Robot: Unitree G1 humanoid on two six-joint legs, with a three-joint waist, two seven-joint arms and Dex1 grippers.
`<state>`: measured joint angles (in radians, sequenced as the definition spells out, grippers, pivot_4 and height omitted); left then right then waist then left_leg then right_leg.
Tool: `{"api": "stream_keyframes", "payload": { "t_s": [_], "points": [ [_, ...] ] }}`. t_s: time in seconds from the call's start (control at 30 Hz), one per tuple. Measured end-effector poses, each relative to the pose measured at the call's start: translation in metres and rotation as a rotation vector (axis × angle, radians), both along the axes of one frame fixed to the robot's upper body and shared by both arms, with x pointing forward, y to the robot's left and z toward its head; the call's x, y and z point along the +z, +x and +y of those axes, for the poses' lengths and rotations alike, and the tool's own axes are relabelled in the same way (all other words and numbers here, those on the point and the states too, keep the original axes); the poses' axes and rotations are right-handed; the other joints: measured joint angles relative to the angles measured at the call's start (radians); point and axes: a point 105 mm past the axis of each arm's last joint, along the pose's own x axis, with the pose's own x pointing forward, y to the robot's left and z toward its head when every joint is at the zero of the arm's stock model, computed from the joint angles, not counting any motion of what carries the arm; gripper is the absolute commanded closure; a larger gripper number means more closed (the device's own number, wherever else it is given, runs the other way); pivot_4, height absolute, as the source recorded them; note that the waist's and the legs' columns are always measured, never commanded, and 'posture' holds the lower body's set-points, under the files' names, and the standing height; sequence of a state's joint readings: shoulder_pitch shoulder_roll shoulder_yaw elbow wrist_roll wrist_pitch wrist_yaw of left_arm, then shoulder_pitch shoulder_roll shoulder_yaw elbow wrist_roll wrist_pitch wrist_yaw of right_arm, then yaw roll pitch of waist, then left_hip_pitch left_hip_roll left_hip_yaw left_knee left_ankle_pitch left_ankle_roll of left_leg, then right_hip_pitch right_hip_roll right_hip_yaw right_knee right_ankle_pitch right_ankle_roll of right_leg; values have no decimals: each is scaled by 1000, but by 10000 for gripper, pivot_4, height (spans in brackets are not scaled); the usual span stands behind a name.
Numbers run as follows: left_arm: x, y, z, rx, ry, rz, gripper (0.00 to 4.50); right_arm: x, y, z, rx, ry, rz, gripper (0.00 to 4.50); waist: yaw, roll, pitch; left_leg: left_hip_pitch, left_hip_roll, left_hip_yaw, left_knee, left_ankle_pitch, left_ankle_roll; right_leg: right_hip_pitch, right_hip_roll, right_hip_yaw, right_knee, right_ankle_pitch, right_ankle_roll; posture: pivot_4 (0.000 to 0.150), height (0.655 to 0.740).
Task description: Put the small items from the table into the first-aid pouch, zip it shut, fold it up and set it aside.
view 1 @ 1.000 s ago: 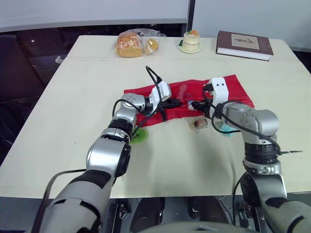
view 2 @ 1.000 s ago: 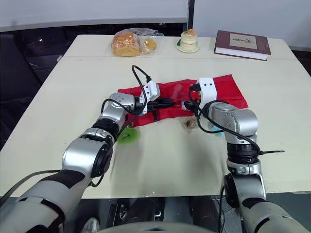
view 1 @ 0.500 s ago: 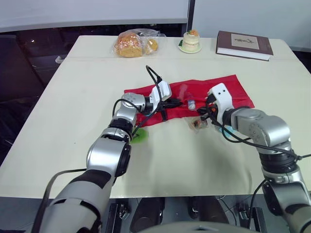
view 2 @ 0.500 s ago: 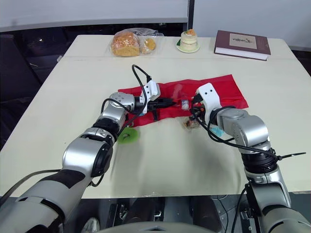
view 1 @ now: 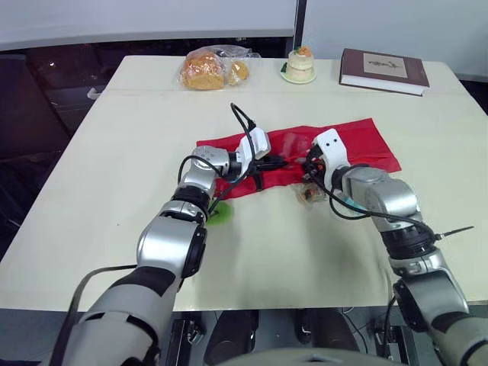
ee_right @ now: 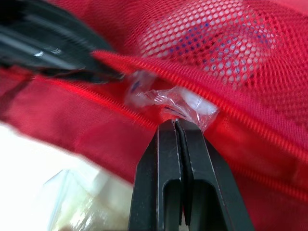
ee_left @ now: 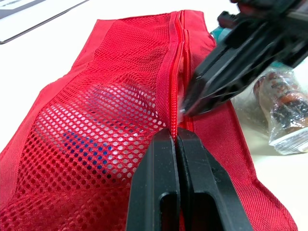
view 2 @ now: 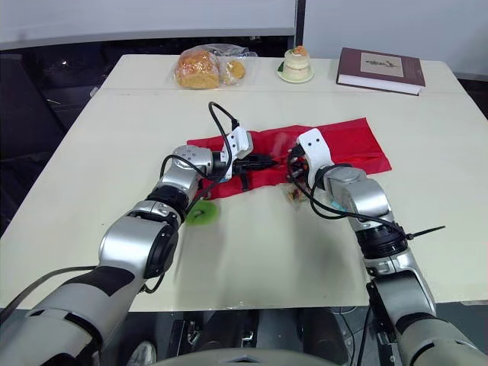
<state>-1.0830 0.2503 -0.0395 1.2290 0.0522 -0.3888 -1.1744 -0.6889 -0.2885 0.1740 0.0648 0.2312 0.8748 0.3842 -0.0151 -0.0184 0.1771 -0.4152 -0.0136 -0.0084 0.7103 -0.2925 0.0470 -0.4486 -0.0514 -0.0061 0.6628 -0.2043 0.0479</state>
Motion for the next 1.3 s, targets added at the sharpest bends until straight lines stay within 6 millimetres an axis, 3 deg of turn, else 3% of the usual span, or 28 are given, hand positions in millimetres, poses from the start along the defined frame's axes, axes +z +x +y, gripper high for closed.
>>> {"api": "stream_keyframes", "payload": {
  "t_s": [0.13, 0.33, 0.53, 0.63, 0.67, 0.77, 0.83, 0.87, 0.97, 1.03, 1.07, 1.23, 1.3],
  "points": [
    [0, 0, -2, -4, -2, 0, 45000, 7, 15, 13, -6, 17, -65, 44548, -2, 0, 0, 0, 0, 0, 0, 1, -2, 0, 0, 0, 0, 0, 0, 1500, 7289],
    [1, 0, -2, -4, -7, -2, 45000, 6, 22, 14, -11, 8, -90, 44548, -1, 0, 0, 0, 0, 0, 0, 1, -2, 0, 0, 0, 0, 0, 0, 1500, 7289],
    [1, 0, 0, 3, -7, -5, 45000, 6, -9, -5, 95, 8, -127, 44548, 1, 0, 0, -1, 0, 0, 0, 1, -1, 0, 0, 0, -1, 0, 0, 1500, 7289],
    [1, 1, 0, 13, -10, -7, 45000, 28, -43, -12, 219, 87, -218, 44548, 2, 0, 0, 0, 0, -1, 1, -1, 1, 0, 0, 0, 0, 0, 0, 1500, 7289],
    [1, 1, 1, 14, -10, -8, 45000, 33, -45, -14, 228, 95, -231, 44548, 1, 0, 0, 0, 0, 0, 1, -1, 1, 0, 0, 0, 0, 0, 0, 1500, 7289],
    [1, 1, -3, 10, -15, -9, 45000, 49, -66, -31, 293, 145, -248, 37632, 10, 0, 0, -1, 0, -2, 1, -1, 1, 1, 0, -1, -1, 0, 0, 1500, 7289],
    [2, 3, 6, 32, -8, -12, 45000, 66, -85, -69, 290, 160, -256, 25963, 13, -1, 0, 0, 0, -1, 1, -1, 2, 2, -1, -1, -2, 0, 0, 1500, 7289],
    [2, 3, 7, 33, -7, -12, 45000, 68, -86, -71, 290, 163, -260, 24063, 13, -1, 0, 0, 0, 0, 1, -1, 2, 2, -1, 0, -2, 0, 0, 1500, 7289],
    [2, 3, 5, 33, -11, -11, 45000, 81, -112, -90, 345, 199, -263, 8528, 14, -1, 0, 1, 1, -2, 1, -1, 3, 3, 0, -1, -1, 0, 0, 1500, 7289],
    [2, 4, 7, 39, -12, -10, 45000, 91, -129, -104, 376, 174, -278, 2538, 15, -1, 0, 1, 1, -2, 1, -1, 3, 3, 0, -2, -1, 0, 0, 1500, 7289],
    [3, 5, 9, 46, -15, -8, 45000, 96, -139, -115, 389, 148, -283, 536, 17, -1, 0, 1, 1, -2, 1, -2, 3, 4, 0, -1, -1, 0, 0, 1500, 7289],
    [4, 8, 15, 79, -20, -4, 45000, 100, -162, -141, 428, 36, -263, 536, 15, -1, 0, 1, 1, -1, 2, -2, 3, 4, 0, -1, 0, 0, 0, 1500, 7289],
    [5, 9, 17, 90, -19, -8, 45000, 106, -168, -163, 393, -24, -249, 536, 19, -1, 0, 1, 1, -1, 2, -2, 3, 4, 0, -1, -1, 0, 0, 1500, 7289]
  ]
}}
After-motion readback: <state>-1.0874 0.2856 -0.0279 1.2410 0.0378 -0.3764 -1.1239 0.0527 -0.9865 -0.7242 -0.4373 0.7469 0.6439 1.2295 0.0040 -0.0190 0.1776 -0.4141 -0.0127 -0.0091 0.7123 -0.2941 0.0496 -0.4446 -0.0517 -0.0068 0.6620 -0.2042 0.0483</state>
